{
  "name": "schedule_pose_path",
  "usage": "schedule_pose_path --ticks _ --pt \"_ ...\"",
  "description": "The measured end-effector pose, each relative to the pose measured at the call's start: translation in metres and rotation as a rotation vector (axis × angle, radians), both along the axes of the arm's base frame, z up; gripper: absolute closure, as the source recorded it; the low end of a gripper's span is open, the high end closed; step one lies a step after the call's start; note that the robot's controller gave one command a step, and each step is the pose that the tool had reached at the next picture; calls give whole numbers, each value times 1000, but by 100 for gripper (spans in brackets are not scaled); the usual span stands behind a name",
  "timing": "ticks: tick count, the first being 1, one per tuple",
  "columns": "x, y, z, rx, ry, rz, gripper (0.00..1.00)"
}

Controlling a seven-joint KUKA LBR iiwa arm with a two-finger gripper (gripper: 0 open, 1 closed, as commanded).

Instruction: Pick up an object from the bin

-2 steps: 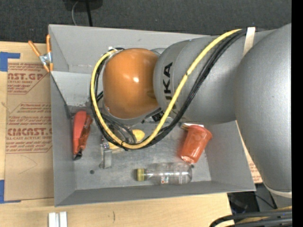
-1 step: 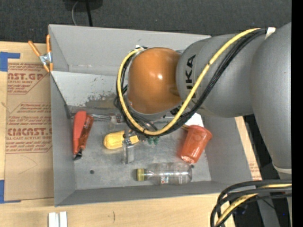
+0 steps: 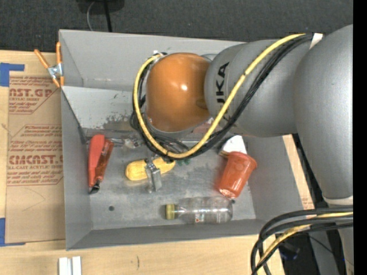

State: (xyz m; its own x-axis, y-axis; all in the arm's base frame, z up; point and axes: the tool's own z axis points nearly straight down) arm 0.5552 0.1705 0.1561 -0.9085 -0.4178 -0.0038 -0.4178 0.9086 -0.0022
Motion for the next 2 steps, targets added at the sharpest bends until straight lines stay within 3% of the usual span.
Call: schedule_pose_path --ticks 1,2 --pt "17 -24 -49 6 0 -32 0" --pt "26 -49 -86 3 -3 10 100"
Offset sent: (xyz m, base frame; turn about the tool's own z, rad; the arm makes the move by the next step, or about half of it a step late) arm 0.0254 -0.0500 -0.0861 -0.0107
